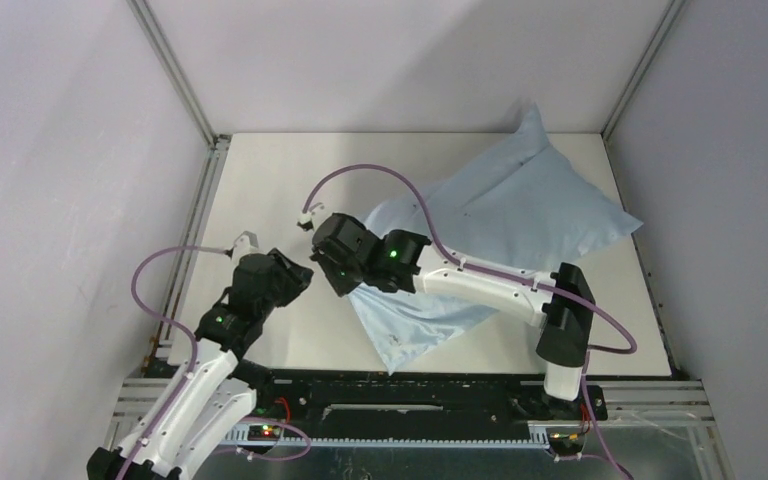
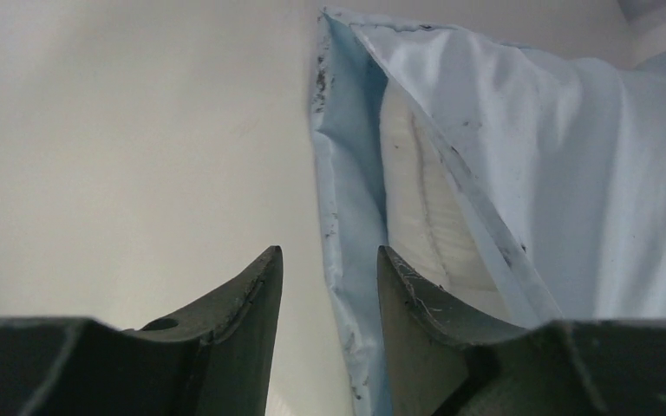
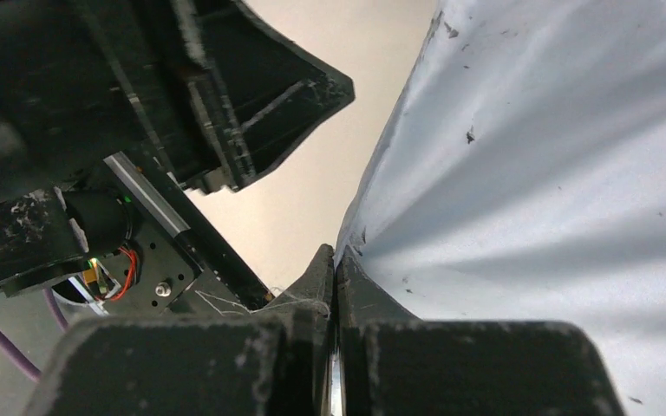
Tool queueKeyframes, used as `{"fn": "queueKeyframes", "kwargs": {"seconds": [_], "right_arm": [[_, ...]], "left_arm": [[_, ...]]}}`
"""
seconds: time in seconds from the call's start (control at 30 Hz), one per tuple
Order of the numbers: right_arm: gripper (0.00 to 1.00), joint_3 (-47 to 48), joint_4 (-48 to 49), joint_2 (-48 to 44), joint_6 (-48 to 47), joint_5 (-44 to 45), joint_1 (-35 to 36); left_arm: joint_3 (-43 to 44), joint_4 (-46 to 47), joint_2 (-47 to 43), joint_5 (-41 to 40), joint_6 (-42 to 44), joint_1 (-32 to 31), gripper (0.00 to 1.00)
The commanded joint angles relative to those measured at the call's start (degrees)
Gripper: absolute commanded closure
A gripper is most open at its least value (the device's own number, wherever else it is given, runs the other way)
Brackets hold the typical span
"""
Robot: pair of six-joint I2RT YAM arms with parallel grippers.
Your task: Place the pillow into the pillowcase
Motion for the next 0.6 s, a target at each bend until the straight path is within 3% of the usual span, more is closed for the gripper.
{"fn": "queueKeyframes", "kwargs": {"seconds": [0.0, 0.13, 0.37, 0.57], "right_arm": [[1.0, 4.3, -3.8, -1.2, -1.9, 6.6, 2.0], [1.0, 5.1, -5.4, -0.5, -2.5, 9.9, 1.5], [1.0, 0.3, -4.4, -2.4, -2.7, 14.4, -4.2], [1.0, -1.7, -1.7, -0.6, -4.0, 20.1, -9.9]], "left_arm": [[-3.8, 7.8, 0.3, 7.5, 0.1, 2.9, 0.52], [-5.5, 16.2, 0.2, 14.7, -2.3, 3.2, 0.5], [-4.8, 17.0, -3.7, 16.2, -2.4, 3.2, 0.45], [-4.4, 20.0, 2.5, 20.1, -1.0, 2.5, 0.46]]}}
